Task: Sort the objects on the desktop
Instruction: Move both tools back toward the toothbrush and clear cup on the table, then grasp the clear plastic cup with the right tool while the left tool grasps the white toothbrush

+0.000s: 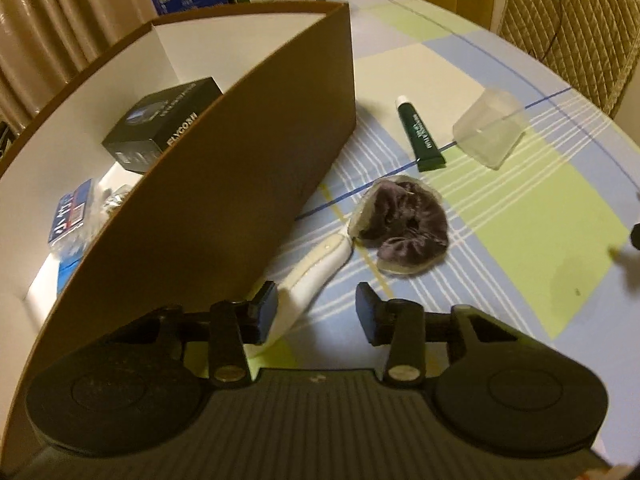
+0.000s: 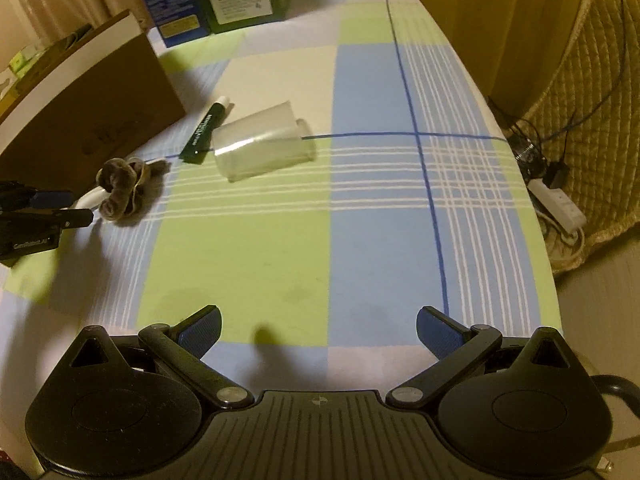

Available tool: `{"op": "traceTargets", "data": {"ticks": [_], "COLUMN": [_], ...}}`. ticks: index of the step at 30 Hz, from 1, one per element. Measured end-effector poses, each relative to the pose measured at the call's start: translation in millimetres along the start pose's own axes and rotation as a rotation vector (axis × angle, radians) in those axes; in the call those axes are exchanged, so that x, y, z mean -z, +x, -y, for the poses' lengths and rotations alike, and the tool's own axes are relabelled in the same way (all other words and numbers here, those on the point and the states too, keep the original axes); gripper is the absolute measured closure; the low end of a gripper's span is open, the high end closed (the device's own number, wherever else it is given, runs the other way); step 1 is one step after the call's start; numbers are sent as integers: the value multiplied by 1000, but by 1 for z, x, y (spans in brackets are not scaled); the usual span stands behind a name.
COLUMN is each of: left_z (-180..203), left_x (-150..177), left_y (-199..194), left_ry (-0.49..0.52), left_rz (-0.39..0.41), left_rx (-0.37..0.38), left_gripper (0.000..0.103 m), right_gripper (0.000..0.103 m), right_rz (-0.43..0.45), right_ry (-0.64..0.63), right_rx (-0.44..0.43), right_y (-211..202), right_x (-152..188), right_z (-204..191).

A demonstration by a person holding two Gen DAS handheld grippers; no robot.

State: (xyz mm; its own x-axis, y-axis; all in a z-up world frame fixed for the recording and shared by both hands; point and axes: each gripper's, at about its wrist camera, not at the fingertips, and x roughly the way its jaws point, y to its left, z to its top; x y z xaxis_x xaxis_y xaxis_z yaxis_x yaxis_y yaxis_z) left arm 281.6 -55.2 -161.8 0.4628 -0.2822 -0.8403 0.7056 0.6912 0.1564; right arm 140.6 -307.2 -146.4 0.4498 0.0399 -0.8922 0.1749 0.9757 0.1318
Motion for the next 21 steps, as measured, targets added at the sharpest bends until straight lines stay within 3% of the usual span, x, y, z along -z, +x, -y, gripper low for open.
{"op": "traceTargets", "data": {"ticks": [16, 19, 21], "left_z": [4, 3, 7], "left_x": [-6, -9, -8], "left_y": [6, 12, 11], "left_ry": [-11, -20, -26], "left_rz": [-53, -57, -56], "left_rx": [40, 69, 71], "left_gripper": [69, 81, 81], "right_gripper": [2, 2, 2], "right_rz": [-20, -20, -21], "right_ry": [-29, -36, -34], "right_rx": [-30, -32, -34], "right_y": [17, 18, 19], "right_x": [-13, -15, -16], "right_z": [-10, -10, -9]}}
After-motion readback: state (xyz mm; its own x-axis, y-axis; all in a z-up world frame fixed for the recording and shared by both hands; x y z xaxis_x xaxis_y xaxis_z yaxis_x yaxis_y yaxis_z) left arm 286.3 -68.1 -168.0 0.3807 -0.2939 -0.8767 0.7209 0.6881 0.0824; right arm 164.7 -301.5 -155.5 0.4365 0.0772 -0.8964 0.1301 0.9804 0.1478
